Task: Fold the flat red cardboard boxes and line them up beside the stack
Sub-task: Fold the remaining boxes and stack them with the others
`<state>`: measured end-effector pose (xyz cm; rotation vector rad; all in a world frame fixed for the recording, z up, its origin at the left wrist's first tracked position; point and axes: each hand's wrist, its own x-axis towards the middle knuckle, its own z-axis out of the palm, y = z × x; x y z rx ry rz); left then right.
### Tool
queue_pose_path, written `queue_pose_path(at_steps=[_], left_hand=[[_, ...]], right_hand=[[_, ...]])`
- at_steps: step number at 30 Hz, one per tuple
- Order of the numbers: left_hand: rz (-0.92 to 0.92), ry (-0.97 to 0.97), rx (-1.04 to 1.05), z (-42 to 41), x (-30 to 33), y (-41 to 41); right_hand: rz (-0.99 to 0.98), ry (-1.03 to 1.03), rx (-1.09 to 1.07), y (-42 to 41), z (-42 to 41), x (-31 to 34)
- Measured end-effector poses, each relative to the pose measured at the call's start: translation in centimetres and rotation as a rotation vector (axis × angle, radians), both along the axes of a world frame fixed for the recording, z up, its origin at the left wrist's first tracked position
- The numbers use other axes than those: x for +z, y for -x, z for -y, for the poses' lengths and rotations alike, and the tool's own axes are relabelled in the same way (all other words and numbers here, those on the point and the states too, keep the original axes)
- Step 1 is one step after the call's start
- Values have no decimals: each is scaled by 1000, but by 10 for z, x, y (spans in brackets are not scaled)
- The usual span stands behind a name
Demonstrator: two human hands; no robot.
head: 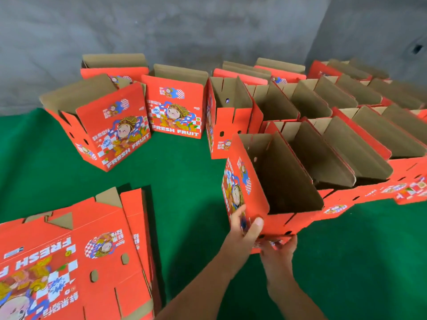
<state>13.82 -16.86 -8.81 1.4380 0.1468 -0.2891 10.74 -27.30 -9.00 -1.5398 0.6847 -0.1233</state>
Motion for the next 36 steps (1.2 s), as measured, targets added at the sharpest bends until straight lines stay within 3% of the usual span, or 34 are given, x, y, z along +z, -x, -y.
queue_pose_path(at_steps=[5,11,16,21,25,30,32,34,36], left_hand=[[-21,54,-65,33,-14,-46],[-42,57,-187,39,-5,-89],[-24,-53,-366,17,8,-83],[51,-111,-194,-22,9,-30],[129,-351,100,-82,8,11],[239,-554,263,-179,11,55],[249,-717,357,-218,10,71],[113,-1045,441,-258,3,87],[-260,-1240,427,-286,-5,105]], right_hand=[[57,-157,68,-19,-16,-8],[-32,-31,6,-52,-23,-7],[-59,-286,-37,-62,-27,5],[-14,-283,-3,-42,-59,5],[-163,-448,211,-23,-116,3],[-210,-410,574,-2,-193,8],[-219,-280,682,3,-219,12],[-213,-102,788,7,-240,13],[-206,64,922,15,-255,11]])
